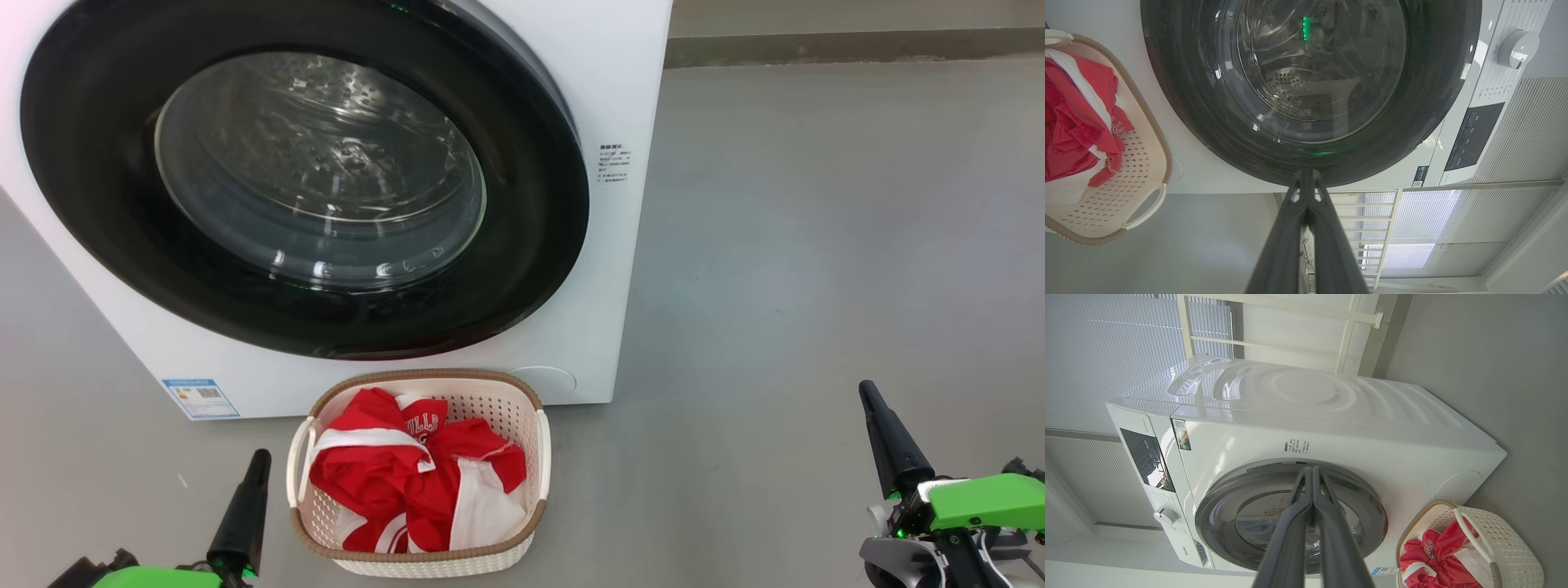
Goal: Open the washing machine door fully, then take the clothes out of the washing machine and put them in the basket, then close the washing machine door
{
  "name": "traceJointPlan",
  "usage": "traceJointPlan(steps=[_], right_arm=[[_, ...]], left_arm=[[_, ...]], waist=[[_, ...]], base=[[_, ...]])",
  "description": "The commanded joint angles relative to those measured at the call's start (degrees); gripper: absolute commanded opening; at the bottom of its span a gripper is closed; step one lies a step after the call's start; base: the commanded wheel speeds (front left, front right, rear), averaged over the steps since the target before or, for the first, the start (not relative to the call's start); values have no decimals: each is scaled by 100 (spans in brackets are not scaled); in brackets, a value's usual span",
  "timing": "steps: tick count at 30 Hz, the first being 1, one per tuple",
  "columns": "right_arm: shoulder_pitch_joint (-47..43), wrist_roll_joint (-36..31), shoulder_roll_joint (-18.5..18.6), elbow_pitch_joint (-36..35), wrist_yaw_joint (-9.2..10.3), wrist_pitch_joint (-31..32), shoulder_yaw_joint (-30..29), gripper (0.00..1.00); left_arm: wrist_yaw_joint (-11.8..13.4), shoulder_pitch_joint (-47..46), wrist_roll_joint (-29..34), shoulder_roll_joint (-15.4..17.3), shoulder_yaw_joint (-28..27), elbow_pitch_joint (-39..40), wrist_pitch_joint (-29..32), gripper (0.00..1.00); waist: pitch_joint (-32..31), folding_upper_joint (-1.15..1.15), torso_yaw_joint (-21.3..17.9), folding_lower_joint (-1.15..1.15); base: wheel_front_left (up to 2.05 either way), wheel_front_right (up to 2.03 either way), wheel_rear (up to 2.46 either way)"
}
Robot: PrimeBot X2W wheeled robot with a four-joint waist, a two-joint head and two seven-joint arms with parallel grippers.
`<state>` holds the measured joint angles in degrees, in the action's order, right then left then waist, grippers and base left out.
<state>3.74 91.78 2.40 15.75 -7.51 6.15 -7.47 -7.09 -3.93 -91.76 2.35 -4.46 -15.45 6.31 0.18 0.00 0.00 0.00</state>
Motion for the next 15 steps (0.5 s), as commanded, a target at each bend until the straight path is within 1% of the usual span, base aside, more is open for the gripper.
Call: traceJointPlan(steps=[1,15], right_arm=[[245,34,48,-172,2,39,88,0],[245,34,48,-172,2,39,88,0]], left_arm=[[-40,-226,-40,53,-206,142,17,0],[-40,-225,-41,53,-206,142,17,0]], waist=[[0,0,0,0],[0,0,0,0]], base=[[0,0,0],[0,0,0]])
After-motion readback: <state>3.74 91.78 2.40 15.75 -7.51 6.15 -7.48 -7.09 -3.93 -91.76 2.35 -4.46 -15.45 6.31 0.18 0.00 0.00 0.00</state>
